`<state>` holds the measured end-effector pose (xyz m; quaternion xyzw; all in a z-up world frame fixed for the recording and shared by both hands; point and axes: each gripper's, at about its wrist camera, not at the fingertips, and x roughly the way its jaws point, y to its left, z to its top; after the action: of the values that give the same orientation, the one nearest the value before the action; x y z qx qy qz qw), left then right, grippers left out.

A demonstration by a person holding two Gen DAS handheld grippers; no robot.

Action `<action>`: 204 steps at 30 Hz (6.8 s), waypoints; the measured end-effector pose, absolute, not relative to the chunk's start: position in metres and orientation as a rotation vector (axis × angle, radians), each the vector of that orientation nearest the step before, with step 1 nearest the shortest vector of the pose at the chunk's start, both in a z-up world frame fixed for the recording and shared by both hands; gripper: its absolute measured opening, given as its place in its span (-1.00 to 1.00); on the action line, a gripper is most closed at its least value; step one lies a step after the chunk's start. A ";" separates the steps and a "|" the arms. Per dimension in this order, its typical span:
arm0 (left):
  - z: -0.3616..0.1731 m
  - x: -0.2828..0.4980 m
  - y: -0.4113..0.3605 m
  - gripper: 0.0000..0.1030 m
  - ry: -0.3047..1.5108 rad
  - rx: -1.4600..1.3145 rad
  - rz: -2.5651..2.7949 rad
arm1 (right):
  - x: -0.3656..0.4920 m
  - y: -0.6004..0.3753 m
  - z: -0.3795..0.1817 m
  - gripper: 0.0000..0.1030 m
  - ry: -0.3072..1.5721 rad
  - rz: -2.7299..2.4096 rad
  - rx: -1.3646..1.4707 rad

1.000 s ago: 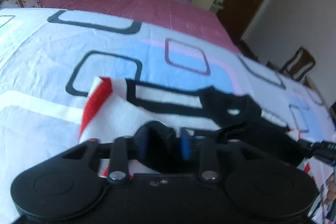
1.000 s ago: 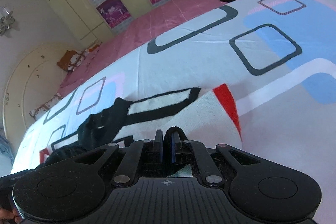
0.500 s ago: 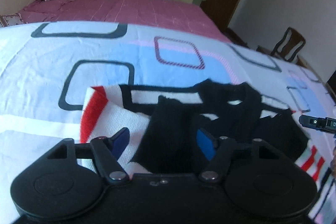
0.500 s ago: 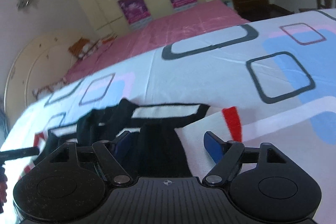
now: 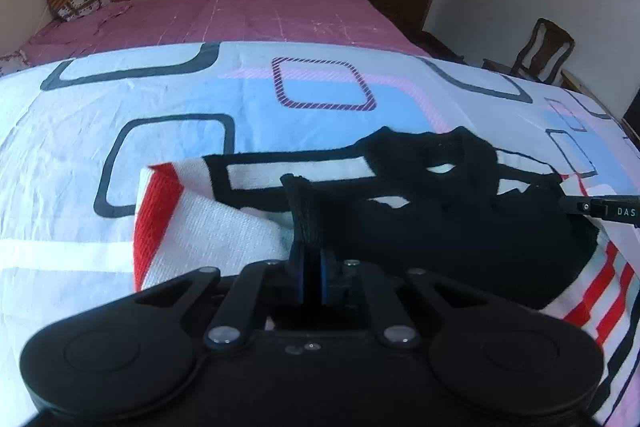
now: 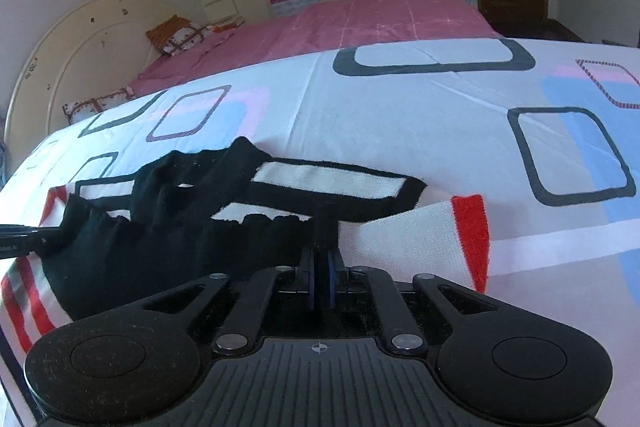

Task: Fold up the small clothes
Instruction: 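Lift the hem with both tools and fold it over toward the collar, then lower the hem onto the collar and open both tools, then pull both tools back and move the left tool to the sweater's side edge, then grasp the side edge of the folded sweater with the left tool, then lift the side edge with the left tool and fold it toward the right tool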

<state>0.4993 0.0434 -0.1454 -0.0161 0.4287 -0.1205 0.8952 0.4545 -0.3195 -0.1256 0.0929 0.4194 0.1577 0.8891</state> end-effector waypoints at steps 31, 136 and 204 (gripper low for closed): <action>-0.110 0.506 0.051 -0.89 0.701 -0.072 -0.157 | 0.454 -0.325 -0.088 -0.91 0.701 0.290 0.213; -0.133 0.378 0.022 0.30 0.856 0.041 -0.081 | 0.311 -0.254 -0.110 -0.02 0.832 0.176 0.000; -0.110 0.377 0.046 -0.66 0.616 -0.656 -0.028 | 0.377 -0.173 -0.120 -0.02 0.810 0.405 0.000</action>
<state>0.3775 0.0457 -0.1099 -0.3169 0.2978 -0.0134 0.9004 0.3773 -0.1734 -0.1202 0.0002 0.3915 0.1956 0.8991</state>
